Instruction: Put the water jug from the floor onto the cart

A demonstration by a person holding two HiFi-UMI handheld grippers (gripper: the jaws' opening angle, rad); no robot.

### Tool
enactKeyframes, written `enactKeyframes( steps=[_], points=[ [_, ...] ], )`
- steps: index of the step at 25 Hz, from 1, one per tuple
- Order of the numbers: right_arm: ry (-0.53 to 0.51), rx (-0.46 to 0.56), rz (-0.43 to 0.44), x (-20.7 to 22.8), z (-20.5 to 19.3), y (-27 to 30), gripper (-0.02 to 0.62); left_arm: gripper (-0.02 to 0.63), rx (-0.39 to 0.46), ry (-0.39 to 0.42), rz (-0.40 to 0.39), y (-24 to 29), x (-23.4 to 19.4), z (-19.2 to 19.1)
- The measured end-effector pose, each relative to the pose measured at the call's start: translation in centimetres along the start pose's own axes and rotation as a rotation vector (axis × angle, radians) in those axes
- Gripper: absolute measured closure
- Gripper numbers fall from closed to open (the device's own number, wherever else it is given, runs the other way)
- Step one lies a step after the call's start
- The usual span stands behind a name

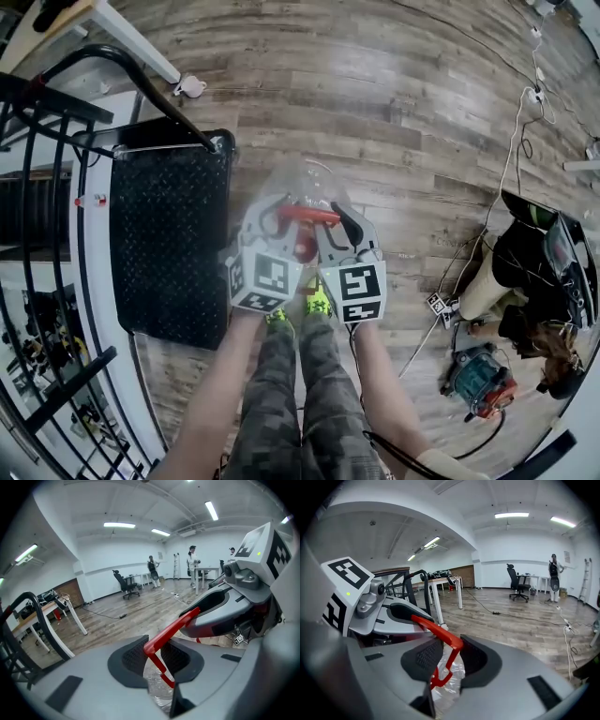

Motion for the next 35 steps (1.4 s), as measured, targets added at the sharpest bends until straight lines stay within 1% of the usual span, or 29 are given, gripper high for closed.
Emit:
enactKeyframes(
  steps=[9,13,18,27,31,35],
  points=[
    [-0.019,0.022,0.036,-2.2,6.1,-5.2,0.483,0.532,-0.005,0.005,0.027,-6.5,-0.4,5.4],
    [-0.057,0.017,0.066,-4.1,8.1,-8.0,0.488,0.532,-0.024,-0.012,0.029,-10.2,0.0,6.8],
    [-0.088,0.029,0.107,-6.1,11.3,-11.4,0.497,0.535,-0.031,-0.023,0.065,-14.9,0.2,9.4],
    [-0.134,0.067,0.123,-6.2,15.5,-14.7,0.5,0.537,-0.006,-0.02,0.11,-18.0,0.1,13.8],
    [-0.144,0.067,0.147,-6.6,16.6,-15.1,0.5,0.537,-0.013,-0.022,0.126,-18.9,-0.4,14.5],
    [-0.146,0.07,0.177,-6.7,16.5,-14.8,0.5,0.537,-0.021,-0.04,0.15,-19.0,-0.3,14.2]
  ],
)
Point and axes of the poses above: the fingertips, and each gripper's own axes: y forward along the fingers, x to its right, z out of its top, the point moved 4 cm from there along -y, backward along the fingers, and after that the axes turned 1 degree about x, right-handed, at the moved point
